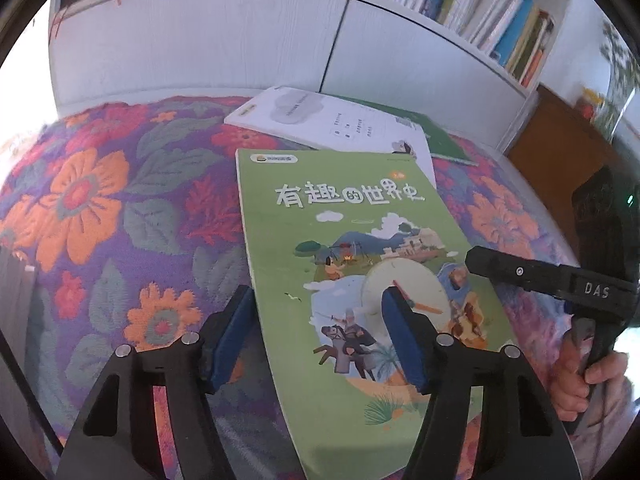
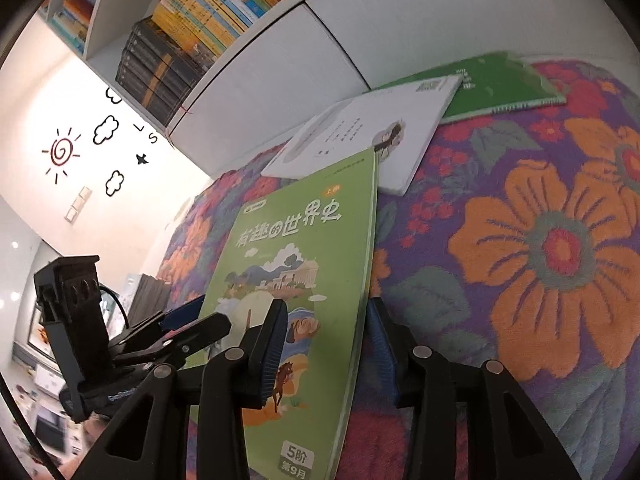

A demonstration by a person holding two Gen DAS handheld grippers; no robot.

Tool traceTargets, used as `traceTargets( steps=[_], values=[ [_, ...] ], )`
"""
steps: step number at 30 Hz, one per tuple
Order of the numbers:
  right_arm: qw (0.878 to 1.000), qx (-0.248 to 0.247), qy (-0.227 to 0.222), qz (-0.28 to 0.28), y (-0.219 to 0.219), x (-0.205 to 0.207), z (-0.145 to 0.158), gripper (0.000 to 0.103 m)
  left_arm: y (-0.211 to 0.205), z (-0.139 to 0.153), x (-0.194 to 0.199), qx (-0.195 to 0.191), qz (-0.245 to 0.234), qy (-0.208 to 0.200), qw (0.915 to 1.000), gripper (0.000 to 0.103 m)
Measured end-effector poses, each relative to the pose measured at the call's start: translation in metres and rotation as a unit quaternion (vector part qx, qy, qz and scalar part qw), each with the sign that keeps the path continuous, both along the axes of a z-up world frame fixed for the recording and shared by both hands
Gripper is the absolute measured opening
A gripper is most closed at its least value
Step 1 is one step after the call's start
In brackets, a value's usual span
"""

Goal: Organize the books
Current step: 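Lift the green book upright with the right tool and carry it toward the stack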

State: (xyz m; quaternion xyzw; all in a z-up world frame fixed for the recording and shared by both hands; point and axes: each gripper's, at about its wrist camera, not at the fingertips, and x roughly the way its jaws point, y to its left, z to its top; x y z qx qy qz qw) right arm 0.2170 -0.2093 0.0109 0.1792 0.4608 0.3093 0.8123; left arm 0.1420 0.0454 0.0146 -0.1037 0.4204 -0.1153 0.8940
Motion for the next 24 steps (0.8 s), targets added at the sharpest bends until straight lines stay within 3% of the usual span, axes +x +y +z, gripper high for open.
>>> traceTargets(
  steps=[3, 5, 13, 16, 21, 24],
  values=[
    [0.998, 0.06, 0.015, 0.002, -0.01, 0.0, -0.001, 0.04, 0.019, 0.009, -0.001, -0.055, 0.001, 0.01, 0.9984, 0.063],
    [0.996, 0.087, 0.027, 0.007, -0.013, -0.002, 0.0, 0.037, 0.023, 0.016, -0.002, -0.052, 0.001, 0.007, 0.9986, 0.062],
    [0.994, 0.097, 0.047, 0.018, -0.002, -0.027, 0.023, 0.035, 0.033, 0.055, -0.023, -0.055, -0.01, -0.008, 0.9984, 0.062],
    [0.996, 0.083, 0.036, 0.019, 0.003, -0.044, 0.041, 0.035, 0.041, 0.065, -0.032, -0.075, -0.005, -0.003, 0.9972, 0.062],
    [0.996, 0.083, 0.024, 0.037, 0.017, -0.069, 0.07, 0.034, 0.047, 0.083, -0.051, -0.056, 0.004, -0.024, 0.9981, 0.062],
    [0.996, 0.08, 0.01, 0.037, 0.021, -0.083, 0.082, 0.035, 0.053, 0.091, -0.064, -0.07, 0.001, -0.023, 0.9973, 0.062]
  ],
)
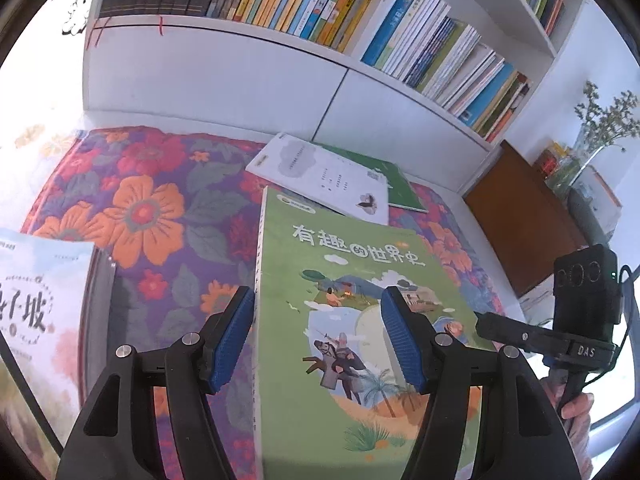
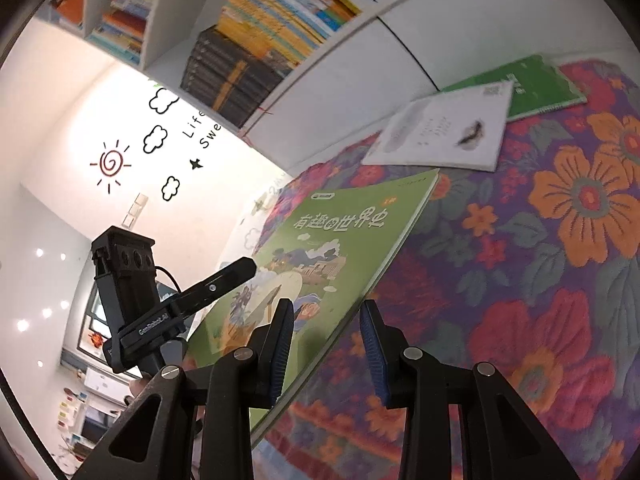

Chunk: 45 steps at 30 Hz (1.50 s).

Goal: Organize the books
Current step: 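Lift the green book upright with the right tool and carry it toward the stack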

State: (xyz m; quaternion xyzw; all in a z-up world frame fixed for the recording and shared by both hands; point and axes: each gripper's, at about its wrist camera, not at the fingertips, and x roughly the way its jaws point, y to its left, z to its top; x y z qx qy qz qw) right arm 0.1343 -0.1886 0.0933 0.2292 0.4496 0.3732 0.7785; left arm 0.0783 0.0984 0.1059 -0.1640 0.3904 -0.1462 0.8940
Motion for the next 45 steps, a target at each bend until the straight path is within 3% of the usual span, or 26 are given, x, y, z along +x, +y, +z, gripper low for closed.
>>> traceTargets(
  steps=[4, 19, 26, 39, 45],
  values=[
    [1.0, 0.018, 0.01, -0.005, -0.003, -0.011, 0.007, 0.035, 0.003, 0.012, -0.014, -0.01, -0.005, -0.012, 0.9999, 0.062],
    [1.0, 0.005, -0.011, 0.006, 0.023, -0.059, 0.043, 0.035, 0.025, 0.06, -0.057, 0.005, 0.008, -0.06, 0.9982, 0.062],
    [1.0, 0.004, -0.019, 0.024, 0.054, -0.068, 0.054, 0.035, 0.051, 0.076, -0.067, 0.006, 0.012, -0.075, 0.9971, 0.062],
    [0.998, -0.018, -0.022, 0.052, 0.131, -0.062, 0.068, 0.035, 0.117, 0.082, -0.082, 0.039, 0.038, -0.067, 0.9962, 0.062],
    [0.997, -0.016, -0.018, 0.067, 0.17, -0.059, 0.067, 0.035, 0.155, 0.078, -0.093, 0.037, 0.062, -0.066, 0.9952, 0.062]
  ],
)
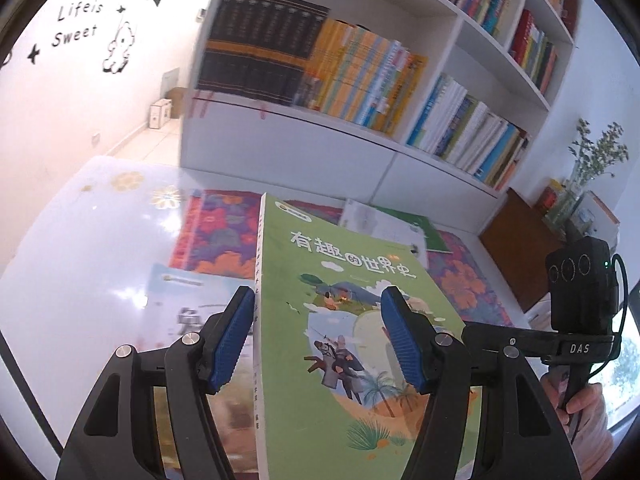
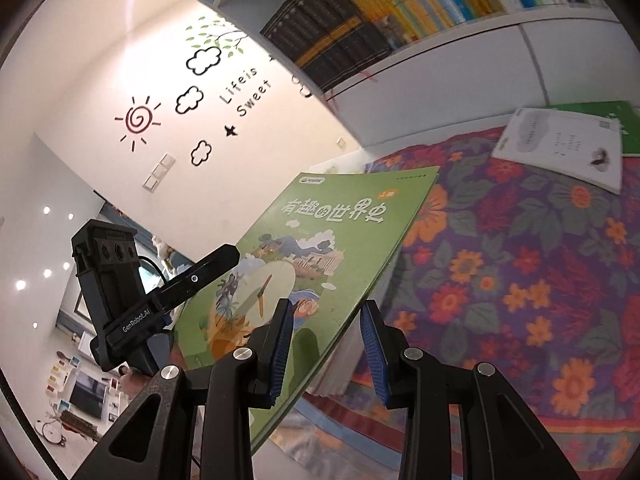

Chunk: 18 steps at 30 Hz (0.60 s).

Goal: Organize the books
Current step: 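Lift the green book upright with the right tool and carry it toward the stack, then lower the green book onto the stack and open the right tool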

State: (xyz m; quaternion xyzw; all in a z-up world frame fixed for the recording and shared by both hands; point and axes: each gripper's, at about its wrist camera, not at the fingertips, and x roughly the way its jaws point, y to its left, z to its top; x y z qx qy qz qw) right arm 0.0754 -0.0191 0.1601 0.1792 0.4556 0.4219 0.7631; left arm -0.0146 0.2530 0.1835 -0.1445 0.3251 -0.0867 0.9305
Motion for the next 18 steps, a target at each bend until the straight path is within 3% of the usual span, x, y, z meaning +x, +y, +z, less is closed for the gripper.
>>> traceTargets(
  steps=[10, 14, 18],
  values=[
    [0.999, -0.008, 0.026, 0.031, 0.064, 0.007, -0.025, 0.035, 0.047, -0.008, -0.014, 0.027, 0.022, 0.011, 0.9993, 0.062],
    [0.998, -0.008, 0.048, 0.04, 0.082, 0.009, -0.04, 0.035, 0.061, -0.023, -0.011, 0.044, 0.031, 0.029, 0.9982, 0.062],
    [0.997, -0.021, 0.05, 0.049, 0.101, 0.009, -0.055, 0.035, 0.077, -0.042, -0.01, 0.035, 0.036, 0.046, 0.9977, 0.062]
  ],
)
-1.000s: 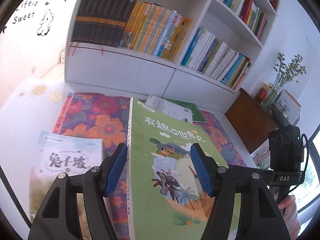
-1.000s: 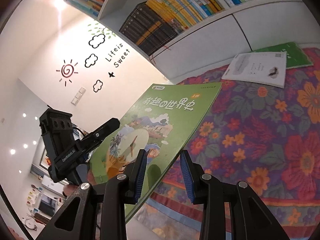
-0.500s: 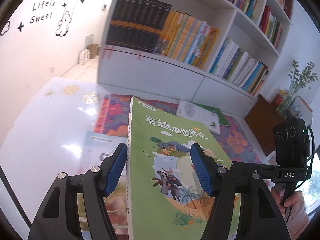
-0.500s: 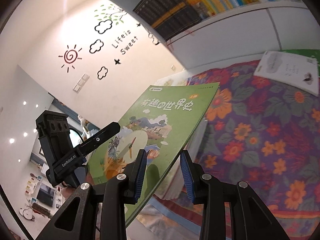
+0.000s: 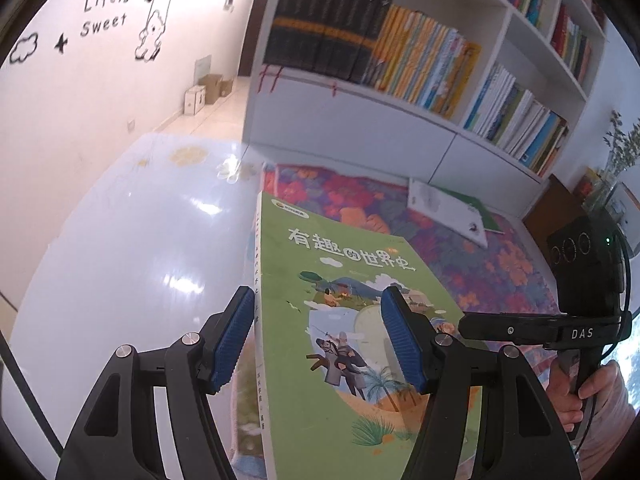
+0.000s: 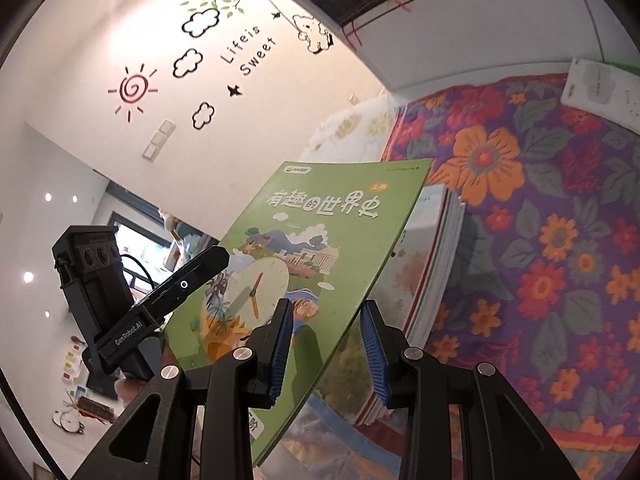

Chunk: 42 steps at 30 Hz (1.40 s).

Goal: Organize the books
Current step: 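Lower the green book onto the stack and open the right tool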

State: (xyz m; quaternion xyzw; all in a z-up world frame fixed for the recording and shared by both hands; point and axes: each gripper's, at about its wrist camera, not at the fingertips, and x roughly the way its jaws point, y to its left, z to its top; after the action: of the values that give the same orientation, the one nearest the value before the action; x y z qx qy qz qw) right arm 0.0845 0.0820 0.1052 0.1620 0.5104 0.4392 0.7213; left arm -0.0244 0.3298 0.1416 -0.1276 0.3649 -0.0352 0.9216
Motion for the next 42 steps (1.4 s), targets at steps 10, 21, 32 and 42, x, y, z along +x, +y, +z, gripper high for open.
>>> traceTargets(
  steps=[10, 21, 32, 42],
  values=[
    [1.0, -0.021, 0.003, -0.01, 0.013, 0.011, -0.03, 0.035, 0.021, -0.058, 0.025, -0.035, -0.013, 0.054, 0.9978, 0.062],
    [0.998, -0.046, 0.029, -0.013, 0.02, 0.015, -0.055, 0.035, 0.02, -0.077, 0.025, -0.025, -0.023, 0.076, 0.9965, 0.062],
    [0.997, -0.053, 0.039, -0.027, 0.019, 0.013, -0.053, 0.036, 0.017, -0.077, 0.029, -0.01, -0.027, 0.074, 0.9968, 0.064],
    [0.998, -0.046, -0.004, -0.05, -0.005, 0.0, -0.028, 0.042, 0.031, -0.047, 0.019, -0.049, 0.022, 0.022, 0.9983, 0.064]
  ],
)
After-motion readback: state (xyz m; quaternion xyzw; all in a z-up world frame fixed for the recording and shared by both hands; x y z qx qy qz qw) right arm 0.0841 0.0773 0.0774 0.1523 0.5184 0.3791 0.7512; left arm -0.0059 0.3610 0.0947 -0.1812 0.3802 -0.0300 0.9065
